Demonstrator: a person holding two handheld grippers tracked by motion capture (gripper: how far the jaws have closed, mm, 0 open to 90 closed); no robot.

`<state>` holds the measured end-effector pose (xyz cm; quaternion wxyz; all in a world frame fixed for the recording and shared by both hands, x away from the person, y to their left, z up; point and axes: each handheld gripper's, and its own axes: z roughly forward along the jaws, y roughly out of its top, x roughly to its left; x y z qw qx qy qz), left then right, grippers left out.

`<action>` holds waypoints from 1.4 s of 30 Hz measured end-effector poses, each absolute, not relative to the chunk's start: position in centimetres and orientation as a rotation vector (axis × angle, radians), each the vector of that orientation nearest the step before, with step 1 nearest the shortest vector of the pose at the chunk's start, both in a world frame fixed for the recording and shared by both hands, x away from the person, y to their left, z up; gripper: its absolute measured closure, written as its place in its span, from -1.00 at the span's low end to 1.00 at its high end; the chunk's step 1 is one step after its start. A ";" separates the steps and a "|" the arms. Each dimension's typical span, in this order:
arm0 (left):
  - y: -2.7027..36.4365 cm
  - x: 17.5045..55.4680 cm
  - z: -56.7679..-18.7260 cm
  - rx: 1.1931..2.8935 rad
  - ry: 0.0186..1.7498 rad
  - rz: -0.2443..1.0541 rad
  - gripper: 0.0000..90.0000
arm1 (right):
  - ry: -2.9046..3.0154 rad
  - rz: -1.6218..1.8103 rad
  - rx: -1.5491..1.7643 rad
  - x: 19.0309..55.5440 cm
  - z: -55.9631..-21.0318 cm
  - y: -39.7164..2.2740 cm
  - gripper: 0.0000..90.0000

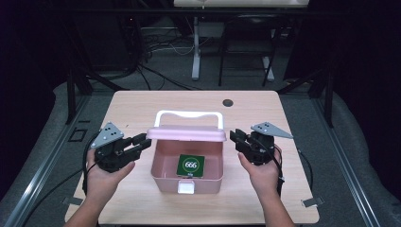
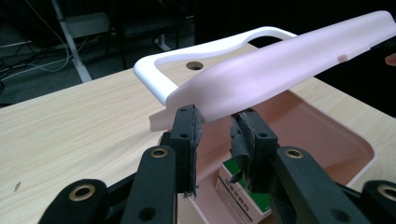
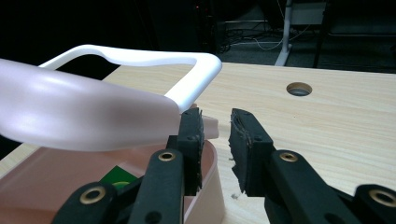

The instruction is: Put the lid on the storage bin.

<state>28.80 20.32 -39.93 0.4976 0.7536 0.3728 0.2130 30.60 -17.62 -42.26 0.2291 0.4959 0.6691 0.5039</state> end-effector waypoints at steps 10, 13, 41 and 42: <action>20.4 28.3 -40.4 1.833 0.899 0.509 0.57 | 1.840 1.385 1.367 30.7 -42.3 -17.7 0.64; 20.5 28.1 -40.6 1.834 0.899 0.506 0.57 | 1.837 1.387 1.369 30.7 -42.3 -17.7 0.64; 20.7 27.3 -41.8 1.840 0.902 0.481 0.57 | 1.856 1.377 1.377 30.9 -42.9 -17.5 0.62; 20.7 27.3 -41.9 1.836 0.903 0.481 0.57 | 1.856 1.377 1.377 30.9 -42.9 -17.5 0.62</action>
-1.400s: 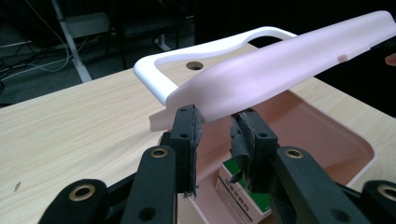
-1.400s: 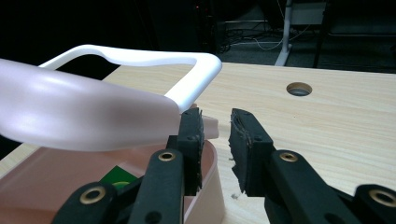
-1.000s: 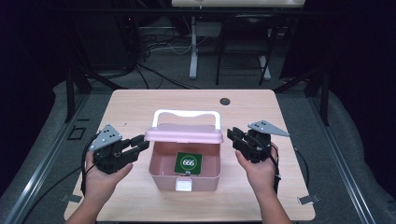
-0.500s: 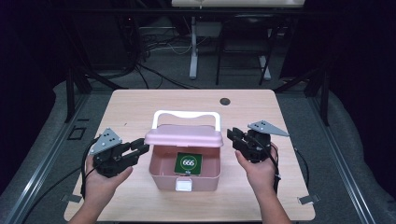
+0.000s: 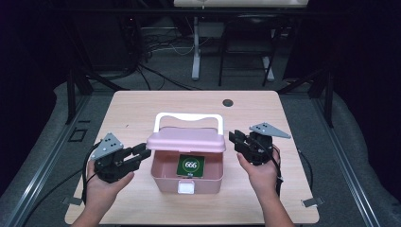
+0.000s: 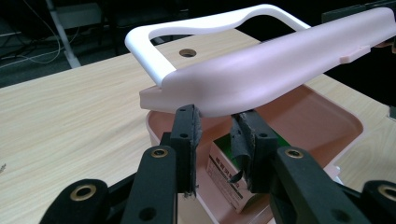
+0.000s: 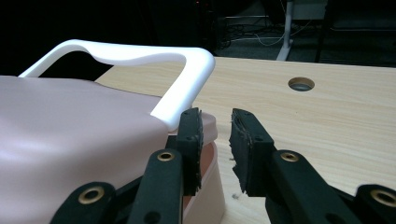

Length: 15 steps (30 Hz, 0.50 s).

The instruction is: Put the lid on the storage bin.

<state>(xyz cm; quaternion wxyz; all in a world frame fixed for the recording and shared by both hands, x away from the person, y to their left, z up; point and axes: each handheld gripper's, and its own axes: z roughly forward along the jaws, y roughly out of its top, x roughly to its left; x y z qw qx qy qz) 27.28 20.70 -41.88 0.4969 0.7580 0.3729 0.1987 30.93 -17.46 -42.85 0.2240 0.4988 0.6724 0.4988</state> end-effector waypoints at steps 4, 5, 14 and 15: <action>20.8 27.1 -42.1 1.841 0.903 0.477 0.57 | 1.860 1.377 1.377 31.0 -42.9 -17.4 0.62; 20.8 27.1 -42.1 1.842 0.903 0.476 0.57 | 1.859 1.377 1.378 31.0 -43.0 -17.4 0.62; 21.0 26.6 -43.0 1.840 0.900 0.471 0.58 | 1.860 1.375 1.384 31.1 -43.1 -17.5 0.61; 21.0 26.5 -43.0 1.839 0.901 0.468 0.58 | 1.860 1.375 1.387 31.1 -43.1 -17.5 0.61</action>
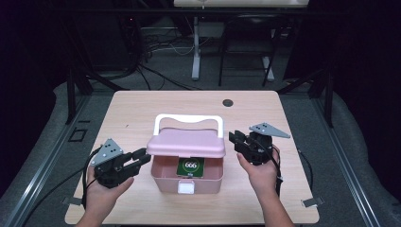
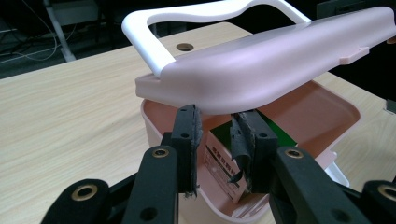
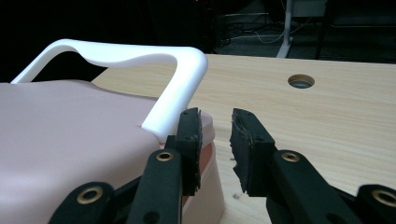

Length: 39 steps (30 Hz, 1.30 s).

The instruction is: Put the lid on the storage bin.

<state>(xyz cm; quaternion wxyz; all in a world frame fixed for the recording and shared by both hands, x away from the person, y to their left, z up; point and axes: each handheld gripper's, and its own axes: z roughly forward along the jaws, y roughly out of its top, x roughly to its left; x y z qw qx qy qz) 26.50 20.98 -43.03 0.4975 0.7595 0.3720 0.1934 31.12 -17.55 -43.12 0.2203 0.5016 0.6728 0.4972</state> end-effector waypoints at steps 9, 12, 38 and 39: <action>21.2 25.9 -43.5 1.844 0.887 0.461 0.59 | 1.857 1.379 1.396 31.2 -43.2 -17.6 0.59; 21.2 25.7 -43.8 1.843 0.890 0.457 0.59 | 1.856 1.378 1.396 31.2 -43.2 -17.6 0.59; 21.3 24.9 -45.6 1.861 0.897 0.442 0.59 | 1.847 1.396 1.401 31.4 -43.0 -17.8 0.57; 21.3 24.9 -45.6 1.867 0.899 0.438 0.59 | 1.847 1.396 1.401 31.4 -43.0 -17.8 0.57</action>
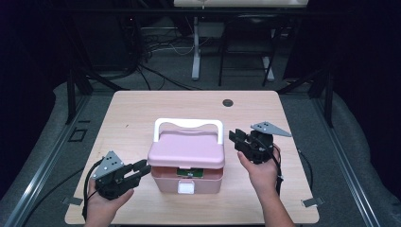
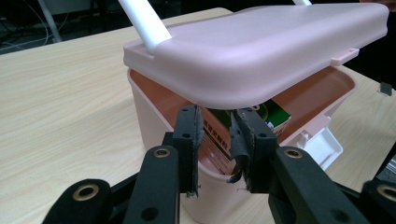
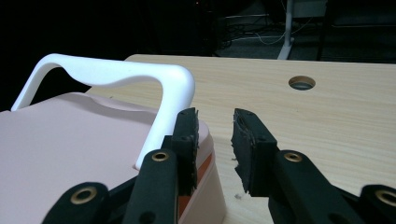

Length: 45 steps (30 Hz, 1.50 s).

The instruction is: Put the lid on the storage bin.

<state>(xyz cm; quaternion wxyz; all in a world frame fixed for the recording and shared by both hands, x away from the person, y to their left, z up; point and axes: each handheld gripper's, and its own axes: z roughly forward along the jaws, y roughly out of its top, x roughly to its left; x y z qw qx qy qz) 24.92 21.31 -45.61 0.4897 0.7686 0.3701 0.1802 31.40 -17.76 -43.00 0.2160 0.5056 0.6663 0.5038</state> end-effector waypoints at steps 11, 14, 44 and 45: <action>21.3 24.7 -46.4 1.882 0.902 0.422 0.60 | 1.840 1.406 1.399 31.4 -42.9 -17.8 0.57; 21.3 24.7 -46.6 1.887 0.906 0.419 0.60 | 1.839 1.406 1.398 31.3 -42.8 -17.9 0.57; 21.4 24.3 -48.7 1.963 0.922 0.375 0.61 | 1.842 1.407 1.401 31.4 -42.9 -17.8 0.56; 21.4 24.3 -48.7 1.966 0.923 0.375 0.61 | 1.842 1.409 1.399 31.4 -42.9 -17.8 0.56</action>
